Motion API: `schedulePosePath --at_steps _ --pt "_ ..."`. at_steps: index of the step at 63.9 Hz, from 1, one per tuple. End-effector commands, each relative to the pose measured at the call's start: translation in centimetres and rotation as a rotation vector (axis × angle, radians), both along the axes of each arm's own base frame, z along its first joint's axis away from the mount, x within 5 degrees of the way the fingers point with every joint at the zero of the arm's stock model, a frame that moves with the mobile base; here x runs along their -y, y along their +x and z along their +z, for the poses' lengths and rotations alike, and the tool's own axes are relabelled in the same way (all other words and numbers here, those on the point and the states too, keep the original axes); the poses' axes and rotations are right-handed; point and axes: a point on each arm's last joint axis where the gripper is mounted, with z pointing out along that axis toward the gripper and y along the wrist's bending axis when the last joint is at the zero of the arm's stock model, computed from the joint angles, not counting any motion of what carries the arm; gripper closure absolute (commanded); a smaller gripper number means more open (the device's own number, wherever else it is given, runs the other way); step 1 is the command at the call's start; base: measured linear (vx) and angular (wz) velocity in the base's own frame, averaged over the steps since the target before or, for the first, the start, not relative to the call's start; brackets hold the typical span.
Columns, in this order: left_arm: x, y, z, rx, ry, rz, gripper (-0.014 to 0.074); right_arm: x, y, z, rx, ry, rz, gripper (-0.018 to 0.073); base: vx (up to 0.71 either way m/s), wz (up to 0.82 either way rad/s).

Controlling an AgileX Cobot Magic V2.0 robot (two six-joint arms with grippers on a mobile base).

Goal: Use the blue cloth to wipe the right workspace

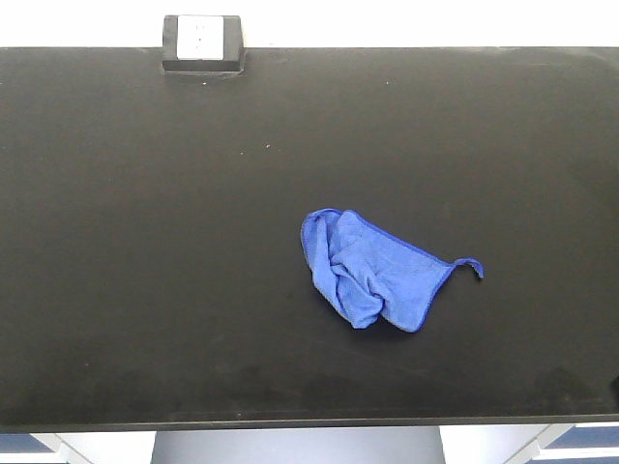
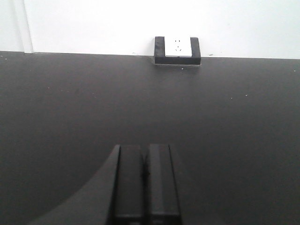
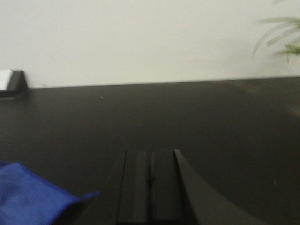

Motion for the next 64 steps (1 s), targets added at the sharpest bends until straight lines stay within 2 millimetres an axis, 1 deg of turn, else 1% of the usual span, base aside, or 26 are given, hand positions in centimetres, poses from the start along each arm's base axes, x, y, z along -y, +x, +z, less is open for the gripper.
schedulePosePath --at_steps 1,5,64 --pt "0.08 0.07 -0.22 0.065 -0.008 -0.006 0.0602 0.01 0.1 -0.84 0.096 -0.012 -0.005 0.0567 0.0 0.0" --pt "0.07 0.07 -0.25 0.062 -0.008 -0.005 0.0602 0.04 0.07 -1.18 0.046 -0.003 -0.009 0.0567 0.0 0.0" --pt "0.07 0.07 -0.25 0.062 -0.008 -0.005 0.0602 0.04 0.09 -1.23 0.049 -0.01 -0.009 0.0567 0.0 0.0"
